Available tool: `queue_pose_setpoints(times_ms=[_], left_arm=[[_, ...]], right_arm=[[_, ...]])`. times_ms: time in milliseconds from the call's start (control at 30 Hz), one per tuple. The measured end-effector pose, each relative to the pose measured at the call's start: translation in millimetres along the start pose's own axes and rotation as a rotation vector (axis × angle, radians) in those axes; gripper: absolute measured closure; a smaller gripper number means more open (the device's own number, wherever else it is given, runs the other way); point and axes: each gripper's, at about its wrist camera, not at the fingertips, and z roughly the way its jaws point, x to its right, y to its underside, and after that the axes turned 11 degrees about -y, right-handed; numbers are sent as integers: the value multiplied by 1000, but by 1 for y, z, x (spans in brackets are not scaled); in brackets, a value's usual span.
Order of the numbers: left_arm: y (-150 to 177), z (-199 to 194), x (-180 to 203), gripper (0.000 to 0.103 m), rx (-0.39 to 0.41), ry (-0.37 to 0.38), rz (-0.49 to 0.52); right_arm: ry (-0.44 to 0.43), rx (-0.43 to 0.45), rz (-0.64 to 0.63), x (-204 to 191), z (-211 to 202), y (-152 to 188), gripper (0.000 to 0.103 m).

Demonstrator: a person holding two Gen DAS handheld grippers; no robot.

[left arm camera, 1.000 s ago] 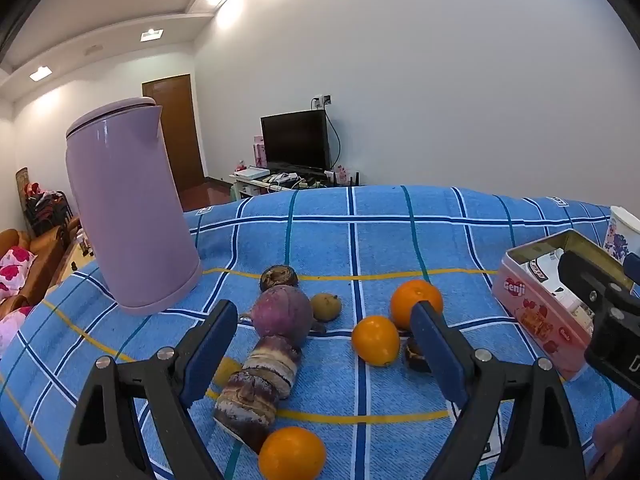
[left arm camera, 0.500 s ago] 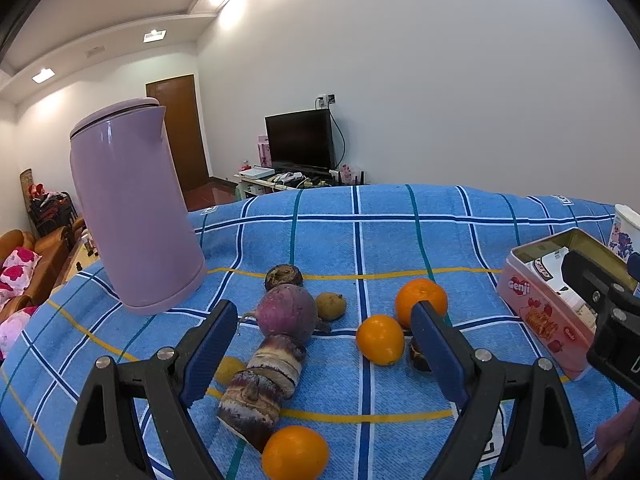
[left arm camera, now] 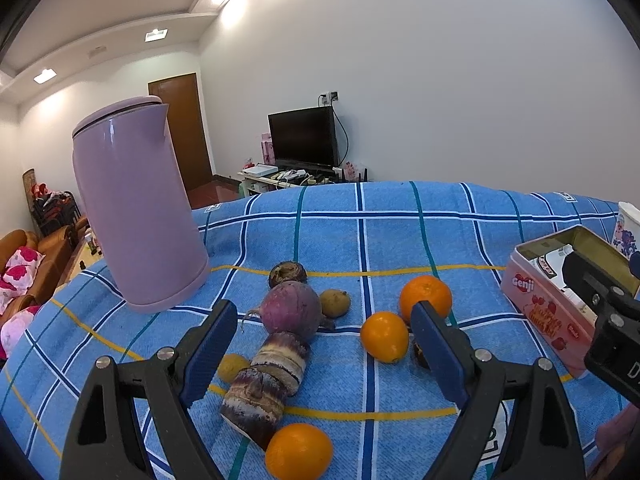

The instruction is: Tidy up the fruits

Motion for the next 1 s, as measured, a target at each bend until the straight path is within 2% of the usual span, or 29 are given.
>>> queue_pose_setpoints(times_ms=[1000], left_arm=[[1, 5, -2, 14, -20, -1, -8]], right_arm=[[-17, 2, -13, -3, -2, 0, 0]])
